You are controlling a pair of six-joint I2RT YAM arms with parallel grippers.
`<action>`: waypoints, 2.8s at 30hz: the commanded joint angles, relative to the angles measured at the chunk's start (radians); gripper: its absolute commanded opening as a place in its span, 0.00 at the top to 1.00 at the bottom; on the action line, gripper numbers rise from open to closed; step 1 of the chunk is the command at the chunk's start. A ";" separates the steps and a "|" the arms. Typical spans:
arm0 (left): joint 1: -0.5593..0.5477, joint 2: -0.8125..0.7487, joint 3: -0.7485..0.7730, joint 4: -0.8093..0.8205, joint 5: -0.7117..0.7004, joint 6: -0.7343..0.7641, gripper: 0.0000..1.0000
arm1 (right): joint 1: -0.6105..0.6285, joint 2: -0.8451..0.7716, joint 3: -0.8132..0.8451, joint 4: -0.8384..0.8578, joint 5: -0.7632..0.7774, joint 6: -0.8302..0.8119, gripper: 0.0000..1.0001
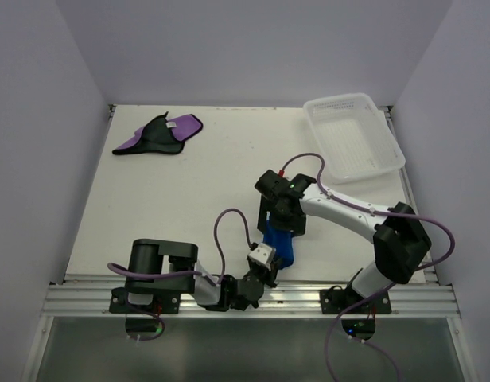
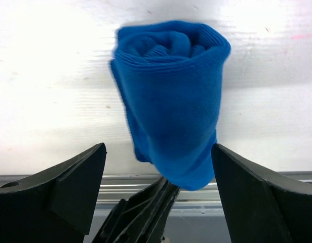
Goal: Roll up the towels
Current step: Roll the towel
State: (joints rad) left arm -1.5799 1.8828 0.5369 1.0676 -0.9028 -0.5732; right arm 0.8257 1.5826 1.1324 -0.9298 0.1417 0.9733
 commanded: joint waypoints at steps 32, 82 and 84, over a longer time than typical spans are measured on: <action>-0.005 -0.037 -0.135 -0.144 -0.025 -0.220 1.00 | -0.264 -0.622 -0.668 0.729 -0.442 -0.179 0.30; 0.049 -0.076 -0.187 -0.371 0.096 -0.493 1.00 | -0.231 -0.411 -0.844 1.178 -0.541 -0.173 0.21; 0.050 -0.077 -0.193 -0.365 0.099 -0.493 1.00 | -0.229 -0.385 -0.842 1.192 -0.542 -0.170 0.23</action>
State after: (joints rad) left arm -1.5391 1.7638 0.4023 0.9081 -0.8429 -1.0901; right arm 0.5892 1.1652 0.2729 0.2249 -0.3985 0.8104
